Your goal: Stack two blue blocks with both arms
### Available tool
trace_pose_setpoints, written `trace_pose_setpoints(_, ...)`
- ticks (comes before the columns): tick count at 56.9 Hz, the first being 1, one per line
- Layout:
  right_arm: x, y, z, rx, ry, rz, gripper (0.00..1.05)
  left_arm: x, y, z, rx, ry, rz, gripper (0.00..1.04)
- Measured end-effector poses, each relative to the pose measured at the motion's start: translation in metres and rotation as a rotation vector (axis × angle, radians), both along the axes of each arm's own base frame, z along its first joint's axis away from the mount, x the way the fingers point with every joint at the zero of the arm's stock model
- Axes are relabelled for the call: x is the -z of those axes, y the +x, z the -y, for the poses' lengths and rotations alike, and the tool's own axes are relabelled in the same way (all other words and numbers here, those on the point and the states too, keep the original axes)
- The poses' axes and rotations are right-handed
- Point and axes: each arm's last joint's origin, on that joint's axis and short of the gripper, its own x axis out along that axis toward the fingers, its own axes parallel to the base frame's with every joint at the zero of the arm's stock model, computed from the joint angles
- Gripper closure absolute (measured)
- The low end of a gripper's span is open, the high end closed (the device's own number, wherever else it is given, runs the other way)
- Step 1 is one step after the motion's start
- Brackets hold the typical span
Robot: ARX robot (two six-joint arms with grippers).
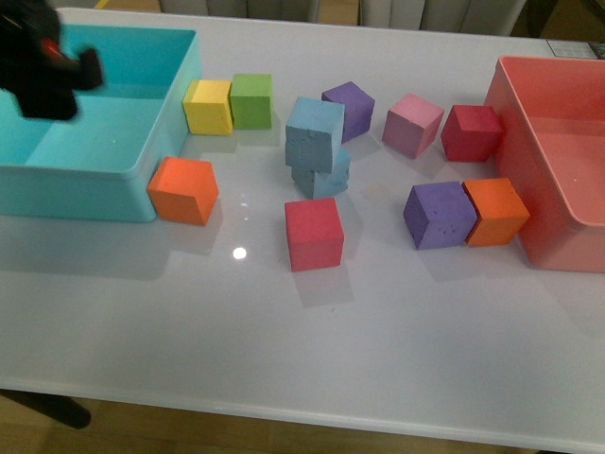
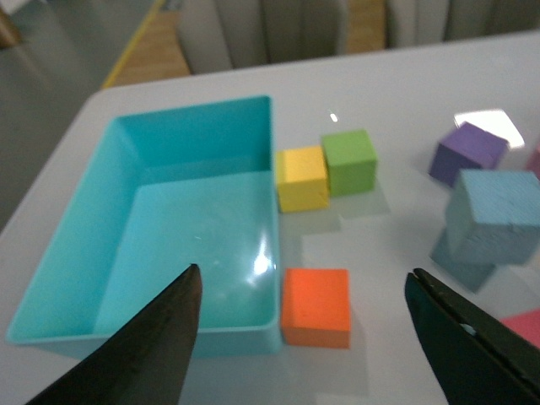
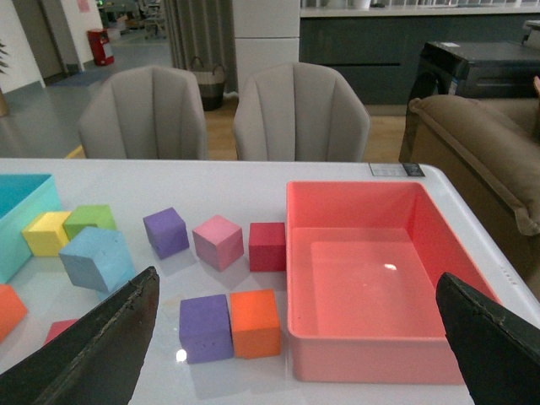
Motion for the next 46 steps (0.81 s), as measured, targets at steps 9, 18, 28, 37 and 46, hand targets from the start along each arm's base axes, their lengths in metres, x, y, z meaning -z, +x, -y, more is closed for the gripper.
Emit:
trace_pose_setpoints(9, 0.0, 0.0, 0.0, -0.002, 0.0, 0.0, 0.09, -0.004, -0.025, -0.023, -0.01, -0.014, 0.026, 0.82)
trace_pose_setpoints(18, 0.0, 0.0, 0.0, -0.001, 0.0, 0.0, 0.09, -0.003, -0.045, -0.036, -0.001, -0.016, 0.019, 1.03)
trace_pose_setpoints(28, 0.0, 0.0, 0.0, -0.001, 0.0, 0.0, 0.09, -0.003, -0.064, -0.048, -0.006, -0.017, 0.019, 1.03)
trace_pose_setpoints(37, 0.0, 0.0, 0.0, -0.001, 0.0, 0.0, 0.09, -0.004, -0.077, -0.054, -0.009, -0.018, 0.019, 1.03)
trace_pose_setpoints(46, 0.0, 0.0, 0.0, -0.001, 0.0, 0.0, 0.09, -0.005, -0.088, -0.064, 0.011, -0.019, 0.021, 1.03)
